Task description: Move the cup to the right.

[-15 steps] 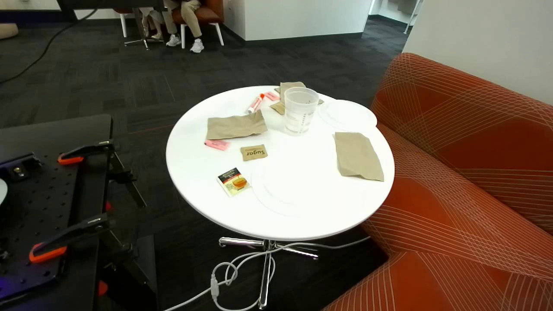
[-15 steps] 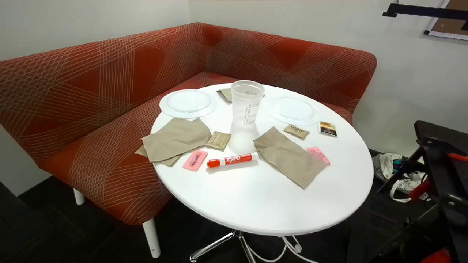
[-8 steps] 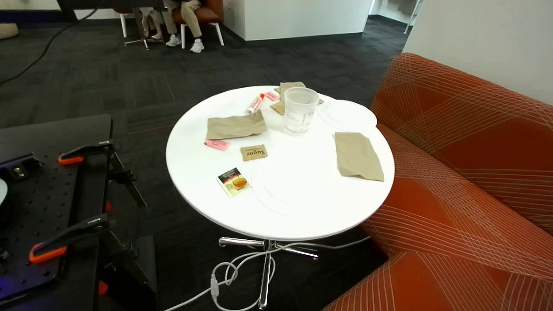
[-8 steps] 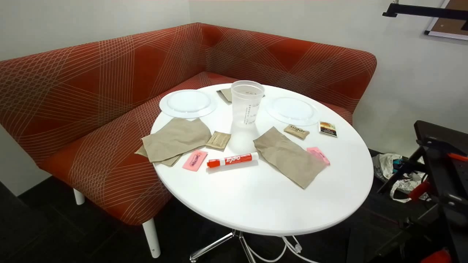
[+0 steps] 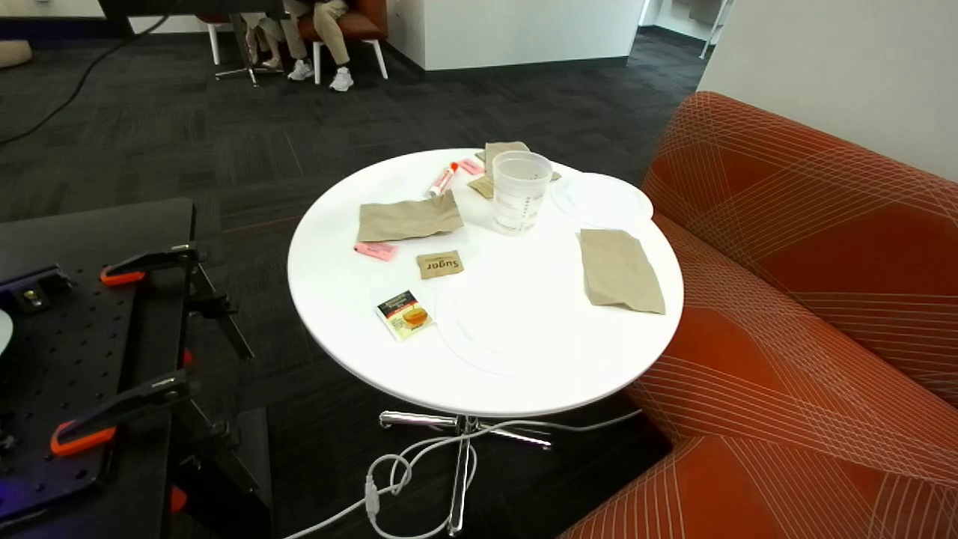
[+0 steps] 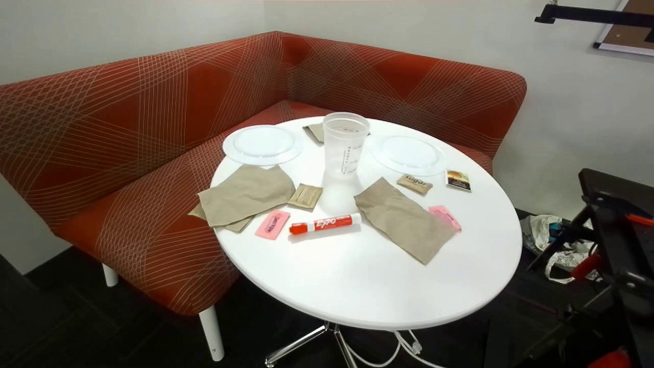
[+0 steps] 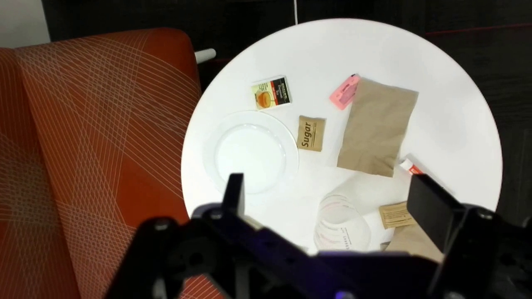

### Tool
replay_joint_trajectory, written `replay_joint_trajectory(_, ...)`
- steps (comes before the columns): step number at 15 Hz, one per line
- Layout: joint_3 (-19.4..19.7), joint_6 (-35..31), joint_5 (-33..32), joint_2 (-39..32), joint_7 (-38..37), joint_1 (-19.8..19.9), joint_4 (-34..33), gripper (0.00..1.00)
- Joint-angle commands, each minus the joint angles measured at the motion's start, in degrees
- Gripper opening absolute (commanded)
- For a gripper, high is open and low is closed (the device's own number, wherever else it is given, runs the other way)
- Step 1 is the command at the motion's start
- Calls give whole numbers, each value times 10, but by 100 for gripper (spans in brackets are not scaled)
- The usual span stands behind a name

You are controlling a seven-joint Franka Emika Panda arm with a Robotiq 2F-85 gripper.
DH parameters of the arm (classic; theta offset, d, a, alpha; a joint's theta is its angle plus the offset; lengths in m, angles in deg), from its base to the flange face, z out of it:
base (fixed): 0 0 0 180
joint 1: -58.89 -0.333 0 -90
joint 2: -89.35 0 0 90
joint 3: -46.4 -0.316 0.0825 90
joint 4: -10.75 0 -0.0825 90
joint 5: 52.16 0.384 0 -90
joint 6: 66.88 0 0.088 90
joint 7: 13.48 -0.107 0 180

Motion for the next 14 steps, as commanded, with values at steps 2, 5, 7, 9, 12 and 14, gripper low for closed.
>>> replay_joint_trajectory(2,14,-6,19,-119,48,-6,-95,100)
replay_joint_trajectory(5,14,-19,28,-182,67,-5,-135,100)
replay_joint_trajectory(7,13,-35,38,-222,71,-4,-156,100)
replay_joint_trajectory(9,12,-53,49,-253,77,-3,-161,100)
replay_joint_trajectory(12,10,-89,62,-291,99,0,-161,100)
replay_joint_trajectory(14,10,-127,61,-312,96,-1,-153,100)
